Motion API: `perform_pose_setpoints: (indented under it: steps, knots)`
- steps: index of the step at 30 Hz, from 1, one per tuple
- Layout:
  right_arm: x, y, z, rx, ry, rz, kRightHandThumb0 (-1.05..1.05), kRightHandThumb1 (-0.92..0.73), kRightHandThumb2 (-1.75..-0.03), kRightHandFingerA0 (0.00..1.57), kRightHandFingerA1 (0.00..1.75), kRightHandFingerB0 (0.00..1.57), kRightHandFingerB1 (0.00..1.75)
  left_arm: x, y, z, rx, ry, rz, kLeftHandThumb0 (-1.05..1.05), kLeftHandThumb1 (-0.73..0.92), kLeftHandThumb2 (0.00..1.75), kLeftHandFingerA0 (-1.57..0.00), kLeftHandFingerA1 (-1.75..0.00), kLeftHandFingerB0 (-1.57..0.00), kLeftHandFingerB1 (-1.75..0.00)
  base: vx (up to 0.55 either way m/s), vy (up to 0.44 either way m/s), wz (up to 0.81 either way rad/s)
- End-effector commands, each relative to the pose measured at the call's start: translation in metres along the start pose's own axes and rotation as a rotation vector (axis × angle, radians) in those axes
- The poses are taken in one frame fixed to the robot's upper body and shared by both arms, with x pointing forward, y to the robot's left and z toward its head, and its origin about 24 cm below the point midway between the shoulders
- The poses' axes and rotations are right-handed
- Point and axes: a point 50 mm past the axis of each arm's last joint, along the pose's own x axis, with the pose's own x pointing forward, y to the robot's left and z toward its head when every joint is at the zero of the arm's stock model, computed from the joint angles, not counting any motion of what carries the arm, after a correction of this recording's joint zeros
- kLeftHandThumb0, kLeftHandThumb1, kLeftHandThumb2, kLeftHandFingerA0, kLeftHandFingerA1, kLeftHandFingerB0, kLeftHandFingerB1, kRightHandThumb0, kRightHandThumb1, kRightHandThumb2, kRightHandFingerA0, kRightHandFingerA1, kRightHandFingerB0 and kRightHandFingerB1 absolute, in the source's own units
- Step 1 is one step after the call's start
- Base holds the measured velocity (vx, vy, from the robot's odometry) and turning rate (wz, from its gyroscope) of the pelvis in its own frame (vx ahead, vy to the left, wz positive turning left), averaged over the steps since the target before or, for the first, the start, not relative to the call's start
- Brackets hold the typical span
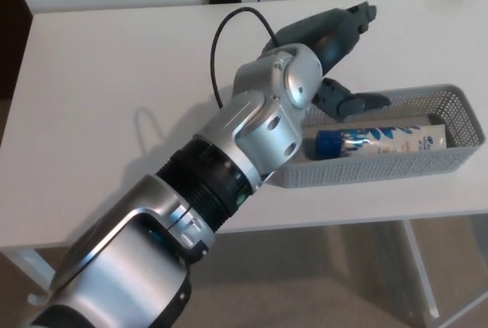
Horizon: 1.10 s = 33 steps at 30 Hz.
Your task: The robot walks towards a table in front, picks a shampoo with left hand and puts it in a small grey container
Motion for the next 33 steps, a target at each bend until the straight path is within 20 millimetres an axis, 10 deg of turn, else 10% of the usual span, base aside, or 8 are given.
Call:
perform_pose_setpoints:
  steps: [1, 11, 17, 23, 30, 31, 33]
  knots:
    - [-0.001, -0.002, -0.004, -0.020, 0.017, -0.012, -0.38, -0.70, -0.61, 0.69, 0.51, 0.53, 0.41, -0.003, 0.001, -0.010, 0.003, 0.035, -0.019, -0.90, 0.50, 0.92, 0.00, 0.00, 0.00, 0.00, 0.00, 0.000, 0.00]
    - [-0.003, 0.000, -0.012, -0.009, 0.030, -0.002, -0.38, -0.71, -0.61, 0.67, 0.50, 0.54, 0.41, -0.053, 0.035, -0.007, 0.040, -0.165, 0.105, -0.90, 0.54, 0.92, 0.00, 0.00, 0.00, -0.02, 0.00, 0.000, 0.00]
    - [-0.003, -0.005, -0.014, 0.008, 0.037, -0.007, -0.36, -0.70, -0.61, 0.66, 0.50, 0.51, 0.41, -0.136, 0.054, -0.016, -0.082, -0.429, 0.231, -0.81, 0.51, 0.87, -0.09, -0.16, -0.09, -0.21, 0.00, 0.000, 0.00]
    - [-0.003, -0.001, -0.016, 0.007, 0.042, 0.004, -0.35, -0.69, -0.60, 0.68, 0.52, 0.53, 0.42, -0.241, 0.019, -0.043, -0.370, -0.546, 0.148, -0.74, 0.46, 0.86, -0.05, -0.36, -0.05, -0.32, 0.00, 0.000, 0.00]
    - [-0.004, -0.006, -0.017, 0.000, 0.041, 0.000, -0.35, -0.72, -0.61, 0.64, 0.49, 0.53, 0.42, -0.305, -0.033, -0.078, -0.630, -0.486, -0.033, -0.74, 0.47, 0.81, -0.11, -0.15, -0.11, -0.32, 0.00, 0.000, 0.00]
    - [-0.005, -0.005, -0.021, -0.016, 0.057, -0.001, -0.35, -0.71, -0.61, 0.64, 0.49, 0.49, 0.39, -0.314, -0.042, -0.087, -0.654, -0.453, -0.039, -0.69, 0.49, 0.55, -0.10, -0.26, -0.11, -0.27, 0.00, 0.000, 0.00]
    - [-0.006, -0.005, -0.026, -0.019, 0.079, -0.003, -0.34, -0.69, -0.60, 0.66, 0.50, 0.50, 0.39, -0.326, -0.054, -0.097, -0.678, -0.403, -0.062, -0.66, 0.41, 0.80, -0.04, -0.30, -0.06, -0.33, 0.00, 0.000, 0.00]
